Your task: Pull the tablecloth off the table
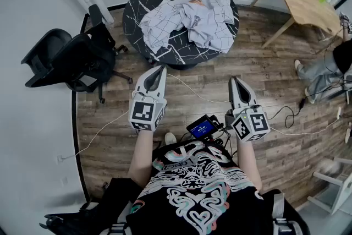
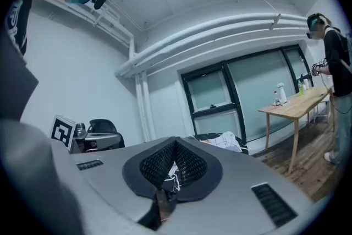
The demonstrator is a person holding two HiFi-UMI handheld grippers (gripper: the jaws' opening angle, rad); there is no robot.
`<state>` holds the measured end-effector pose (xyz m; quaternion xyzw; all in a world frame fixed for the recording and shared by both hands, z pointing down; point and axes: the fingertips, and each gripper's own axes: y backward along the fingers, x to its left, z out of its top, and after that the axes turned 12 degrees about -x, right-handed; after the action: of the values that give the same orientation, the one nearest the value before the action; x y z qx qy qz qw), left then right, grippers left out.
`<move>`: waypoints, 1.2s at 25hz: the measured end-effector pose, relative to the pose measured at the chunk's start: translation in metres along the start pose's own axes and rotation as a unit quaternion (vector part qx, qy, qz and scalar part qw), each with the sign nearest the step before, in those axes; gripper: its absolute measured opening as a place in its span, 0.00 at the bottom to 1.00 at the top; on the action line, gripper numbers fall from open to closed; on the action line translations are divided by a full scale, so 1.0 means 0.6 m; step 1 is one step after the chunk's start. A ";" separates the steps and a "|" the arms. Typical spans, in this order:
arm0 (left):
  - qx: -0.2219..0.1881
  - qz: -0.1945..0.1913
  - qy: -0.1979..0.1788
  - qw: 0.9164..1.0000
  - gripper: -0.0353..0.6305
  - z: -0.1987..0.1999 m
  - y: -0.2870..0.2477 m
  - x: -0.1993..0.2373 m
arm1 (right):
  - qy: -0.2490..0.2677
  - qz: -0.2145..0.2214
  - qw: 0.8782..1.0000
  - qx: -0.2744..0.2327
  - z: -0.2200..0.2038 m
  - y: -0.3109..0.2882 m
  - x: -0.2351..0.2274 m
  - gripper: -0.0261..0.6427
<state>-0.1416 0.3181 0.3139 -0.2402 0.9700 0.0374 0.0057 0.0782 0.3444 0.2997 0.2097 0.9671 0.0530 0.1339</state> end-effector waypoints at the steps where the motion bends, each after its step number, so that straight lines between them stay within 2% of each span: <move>1: -0.001 0.000 0.007 1.000 0.06 0.000 0.001 -0.001 | 0.001 0.001 1.000 0.000 0.001 0.000 0.001 0.07; 9: 0.027 0.020 0.052 0.998 0.06 -0.012 -0.003 0.003 | -0.009 0.015 1.000 -0.013 0.012 0.000 -0.006 0.07; 20: -0.005 0.038 0.008 0.999 0.06 0.015 -0.016 -0.045 | 0.001 0.027 1.000 -0.015 0.023 0.017 -0.051 0.07; 30: -0.020 0.055 -0.014 0.998 0.06 0.023 -0.023 -0.101 | 0.006 0.043 0.999 -0.025 0.039 0.038 -0.097 0.07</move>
<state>-0.0815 0.3351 0.3007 -0.1862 0.9806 0.0602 0.0126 0.1448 0.3414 0.2949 0.2471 0.9564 0.0845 0.1310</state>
